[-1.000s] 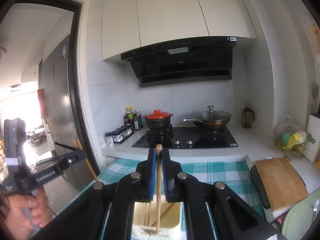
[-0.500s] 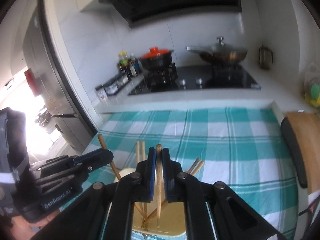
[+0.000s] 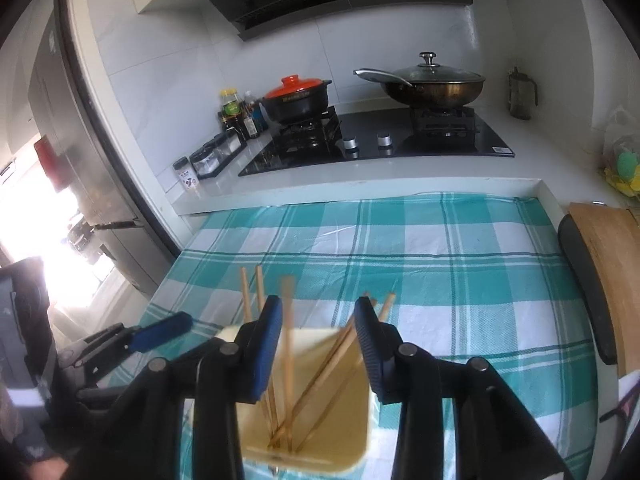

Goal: Organize utensils
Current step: 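Withdraw both grippers from the holder back over the table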

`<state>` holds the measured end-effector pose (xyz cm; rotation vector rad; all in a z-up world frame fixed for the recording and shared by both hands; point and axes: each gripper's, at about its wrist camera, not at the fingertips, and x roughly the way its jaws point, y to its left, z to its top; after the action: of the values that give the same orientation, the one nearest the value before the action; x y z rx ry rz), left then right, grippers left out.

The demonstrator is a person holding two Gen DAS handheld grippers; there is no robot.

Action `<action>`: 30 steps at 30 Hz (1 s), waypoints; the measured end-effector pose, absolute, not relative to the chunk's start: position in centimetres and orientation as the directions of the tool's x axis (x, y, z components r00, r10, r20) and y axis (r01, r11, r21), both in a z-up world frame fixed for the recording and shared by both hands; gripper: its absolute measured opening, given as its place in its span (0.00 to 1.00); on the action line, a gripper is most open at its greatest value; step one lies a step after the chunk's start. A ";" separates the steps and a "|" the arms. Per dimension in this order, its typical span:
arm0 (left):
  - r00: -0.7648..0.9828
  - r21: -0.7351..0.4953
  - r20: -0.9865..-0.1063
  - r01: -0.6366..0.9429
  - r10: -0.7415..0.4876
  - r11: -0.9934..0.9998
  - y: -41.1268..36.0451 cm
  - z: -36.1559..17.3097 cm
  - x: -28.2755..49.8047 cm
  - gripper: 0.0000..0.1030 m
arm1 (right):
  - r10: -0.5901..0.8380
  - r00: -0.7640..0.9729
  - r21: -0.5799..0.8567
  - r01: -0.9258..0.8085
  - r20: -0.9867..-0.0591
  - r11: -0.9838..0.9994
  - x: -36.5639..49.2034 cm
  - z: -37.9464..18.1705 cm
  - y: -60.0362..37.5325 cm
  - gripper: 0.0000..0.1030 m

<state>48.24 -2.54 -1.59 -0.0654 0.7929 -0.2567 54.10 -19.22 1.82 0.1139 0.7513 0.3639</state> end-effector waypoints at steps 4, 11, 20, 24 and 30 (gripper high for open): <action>0.632 -0.110 -0.747 0.190 -0.208 0.976 -0.3 -3.5 42.5 0.66 | 0.332 0.663 0.173 -0.296 -0.671 0.939 49.1 2.1 -20.4 0.38; 0.606 -0.106 -0.774 0.160 -0.183 0.981 2.3 -8.5 30.4 0.68 | 0.221 0.645 0.014 -0.309 -0.732 0.951 35.8 -1.8 -22.9 0.38; 0.681 -0.082 -0.714 0.146 -0.160 0.986 -0.5 -13.0 19.4 0.71 | 0.059 0.719 -0.016 -0.097 -0.693 0.995 20.1 -10.4 -23.8 0.38; 0.665 -0.095 -0.720 0.190 -0.199 0.977 -1.9 -13.7 18.6 0.71 | 0.030 0.740 -0.051 -0.087 -0.672 0.995 17.2 -11.8 -23.0 0.38; 0.663 -0.122 -0.712 0.207 -0.231 0.971 -3.0 -13.7 17.8 0.71 | 0.021 0.729 -0.044 -0.071 -0.685 0.996 16.2 -11.8 -23.0 0.38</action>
<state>17.77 -2.98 -13.67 -0.0316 0.8093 -0.2471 16.17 -23.00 -11.81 -0.0691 0.7530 0.0510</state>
